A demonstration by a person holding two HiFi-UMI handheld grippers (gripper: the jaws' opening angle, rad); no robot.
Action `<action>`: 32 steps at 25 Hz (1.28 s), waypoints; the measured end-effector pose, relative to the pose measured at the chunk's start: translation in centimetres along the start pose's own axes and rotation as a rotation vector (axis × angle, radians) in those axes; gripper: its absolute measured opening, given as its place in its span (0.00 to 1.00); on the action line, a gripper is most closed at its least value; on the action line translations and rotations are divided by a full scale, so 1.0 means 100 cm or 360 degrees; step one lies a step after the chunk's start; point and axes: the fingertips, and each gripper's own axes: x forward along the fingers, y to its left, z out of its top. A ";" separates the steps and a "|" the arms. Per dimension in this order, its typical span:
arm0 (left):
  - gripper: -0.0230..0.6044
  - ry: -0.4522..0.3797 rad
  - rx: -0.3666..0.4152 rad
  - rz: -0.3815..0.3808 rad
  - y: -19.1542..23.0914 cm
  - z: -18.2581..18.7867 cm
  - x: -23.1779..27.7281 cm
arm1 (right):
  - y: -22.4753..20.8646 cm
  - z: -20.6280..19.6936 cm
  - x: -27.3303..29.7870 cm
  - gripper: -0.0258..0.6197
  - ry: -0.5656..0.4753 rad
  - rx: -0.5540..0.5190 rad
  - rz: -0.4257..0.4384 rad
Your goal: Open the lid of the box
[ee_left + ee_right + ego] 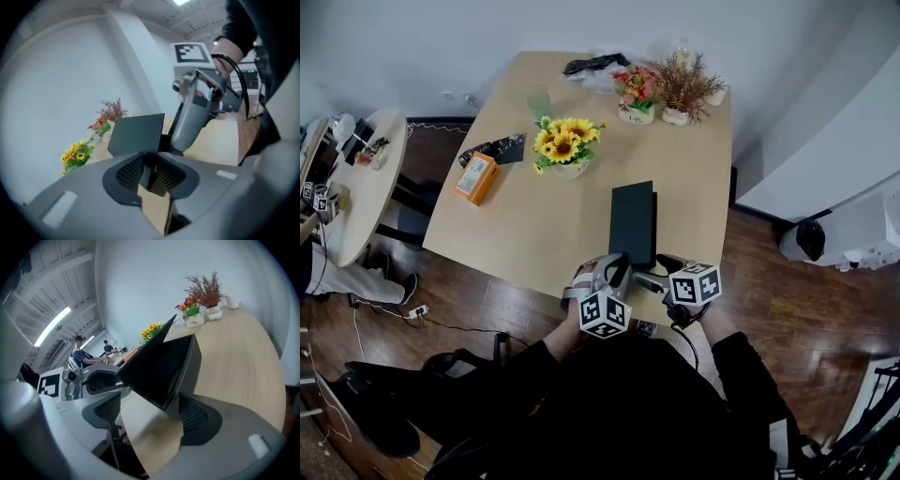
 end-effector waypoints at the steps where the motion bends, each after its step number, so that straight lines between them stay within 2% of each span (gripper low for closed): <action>1: 0.14 -0.0030 -0.0120 0.0003 0.003 0.002 -0.003 | 0.000 -0.001 -0.003 0.64 0.0000 -0.0031 -0.0009; 4: 0.13 -0.0127 -0.0417 -0.0017 0.011 0.003 -0.013 | -0.004 -0.002 -0.012 0.64 -0.0054 -0.0018 -0.0043; 8: 0.10 -0.0196 -0.0664 -0.0021 0.024 -0.003 -0.025 | -0.013 0.009 -0.023 0.62 -0.0168 0.0030 -0.0087; 10: 0.07 -0.0216 -0.0839 0.0008 0.032 -0.012 -0.033 | -0.014 0.017 -0.028 0.57 -0.0227 0.0014 -0.0121; 13: 0.05 -0.0289 -0.1289 -0.0019 0.042 -0.026 -0.043 | -0.017 0.028 -0.032 0.45 -0.0306 -0.0067 -0.0224; 15: 0.05 -0.0349 -0.1557 -0.0077 0.046 -0.034 -0.045 | -0.022 0.033 -0.028 0.42 -0.0307 -0.0144 -0.0316; 20: 0.05 -0.0414 -0.2035 -0.0192 0.050 -0.057 -0.045 | -0.030 0.027 -0.005 0.35 -0.0145 -0.0245 -0.0432; 22: 0.06 -0.0423 -0.2164 -0.0214 0.051 -0.065 -0.044 | -0.035 0.023 -0.001 0.26 -0.0090 -0.0250 -0.0481; 25: 0.08 -0.0384 -0.2261 -0.0205 0.049 -0.073 -0.046 | -0.040 0.021 -0.001 0.17 -0.0075 -0.0249 -0.0532; 30: 0.08 -0.0341 -0.2482 -0.0142 0.044 -0.093 -0.073 | -0.040 0.022 0.000 0.17 -0.0061 -0.0250 -0.0526; 32: 0.08 -0.0378 -0.2466 -0.0108 0.050 -0.090 -0.086 | -0.041 0.022 0.000 0.17 -0.0068 -0.0250 -0.0517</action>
